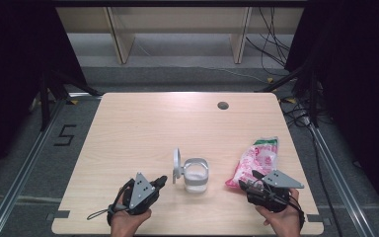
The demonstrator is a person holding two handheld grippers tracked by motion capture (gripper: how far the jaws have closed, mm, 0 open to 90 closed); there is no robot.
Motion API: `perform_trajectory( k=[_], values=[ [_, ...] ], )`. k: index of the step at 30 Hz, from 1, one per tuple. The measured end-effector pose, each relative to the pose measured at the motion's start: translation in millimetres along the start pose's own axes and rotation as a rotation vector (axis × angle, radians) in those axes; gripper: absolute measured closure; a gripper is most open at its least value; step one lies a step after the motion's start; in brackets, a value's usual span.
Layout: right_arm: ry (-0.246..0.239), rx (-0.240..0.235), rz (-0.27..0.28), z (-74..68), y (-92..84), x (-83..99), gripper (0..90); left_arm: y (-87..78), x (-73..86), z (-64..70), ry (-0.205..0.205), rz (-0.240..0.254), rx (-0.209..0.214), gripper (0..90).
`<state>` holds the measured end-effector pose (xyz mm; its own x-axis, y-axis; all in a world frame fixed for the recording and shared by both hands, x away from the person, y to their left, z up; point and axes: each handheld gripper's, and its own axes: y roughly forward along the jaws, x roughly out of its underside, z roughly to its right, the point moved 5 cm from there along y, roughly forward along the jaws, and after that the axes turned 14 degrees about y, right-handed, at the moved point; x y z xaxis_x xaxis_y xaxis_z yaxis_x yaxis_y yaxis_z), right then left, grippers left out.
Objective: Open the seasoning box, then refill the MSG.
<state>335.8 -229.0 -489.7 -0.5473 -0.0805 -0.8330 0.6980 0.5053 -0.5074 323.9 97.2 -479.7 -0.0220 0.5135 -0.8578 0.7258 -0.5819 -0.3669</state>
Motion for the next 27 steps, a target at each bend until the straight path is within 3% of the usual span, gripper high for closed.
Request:
perform_trajectory(
  k=[2, 3, 4, 5, 7, 9, 10, 11, 12, 13, 16, 17, 18, 19, 20, 22, 27],
  values=[
    [0.0, -0.001, -0.004, -1.3, -0.4, 0.7, 40.4, -2.0, -3.1, -0.9, 0.008, 0.004, 0.006, 89.3],
    [0.04, 0.015, -0.014, -4.9, -1.5, 3.1, 40.4, -2.7, -3.6, -0.8, -0.008, -0.004, 0.004, 89.2],
    [0.017, 0.001, -0.005, -4.3, 0.1, 2.7, 40.4, -2.2, -4.3, -0.5, -0.026, -0.009, 0.005, 89.3],
    [-0.009, -0.005, -0.005, -4.1, 1.1, 2.6, 40.4, -1.3, -5.0, -2.0, -0.02, -0.01, 0.003, 89.3],
    [-0.006, -0.01, -0.019, -6.6, 0.9, 4.6, 40.4, 1.6, -6.8, -6.3, 0.011, 0.003, 0.007, 89.3],
    [-0.009, 0.002, -0.01, -8.1, 1.1, 4.9, 40.4, 2.0, -7.5, -5.3, -0.03, -0.003, 0.011, 89.3],
    [-0.017, -0.005, -0.022, -8.6, 0.8, 5.5, 40.4, 4.2, -9.1, -7.8, 0.0, 0.015, 0.012, 89.3],
    [-0.006, -0.014, -0.021, -10.2, 1.4, 5.7, 40.4, 3.6, -9.1, -5.9, -0.03, 0.003, 0.014, 89.3],
    [-0.018, -0.007, -0.019, -9.8, 0.3, 5.4, 40.4, 4.4, -10.9, -8.4, 0.0, 0.017, 0.009, 89.3],
    [-0.047, 0.005, -0.006, -7.9, 0.5, 4.5, 40.4, 3.7, -11.0, -7.1, -0.015, 0.006, 0.01, 89.3],
    [-0.016, -0.019, -0.019, -12.3, 0.6, 6.8, 40.5, 4.3, -13.2, -10.1, 0.007, 0.018, 0.014, 89.3],
    [-0.009, -0.019, -0.018, -12.4, 0.4, 7.3, 40.5, 3.7, -13.0, -8.1, -0.033, 0.011, 0.013, 89.3],
    [-0.021, -0.015, -0.027, -11.7, -0.5, 7.6, 40.5, 4.6, -14.2, -10.7, -0.003, 0.022, 0.012, 89.3],
    [-0.018, -0.021, -0.026, -12.4, -0.6, 8.2, 40.5, 4.7, -14.7, -11.1, 0.002, 0.023, 0.014, 89.3],
    [-0.04, -0.02, -0.024, -11.6, -1.0, 8.3, 40.5, 5.0, -15.0, -9.3, -0.026, 0.024, 0.017, 89.3],
    [-0.01, -0.025, -0.023, -13.9, -2.3, 9.3, 40.5, 5.8, -16.5, -11.1, -0.001, 0.025, 0.013, 89.3],
    [-0.022, -0.039, -0.026, -15.4, -4.0, 11.6, 40.5, 8.3, -19.4, -13.4, -0.008, 0.029, 0.016, 89.3]
  ],
)
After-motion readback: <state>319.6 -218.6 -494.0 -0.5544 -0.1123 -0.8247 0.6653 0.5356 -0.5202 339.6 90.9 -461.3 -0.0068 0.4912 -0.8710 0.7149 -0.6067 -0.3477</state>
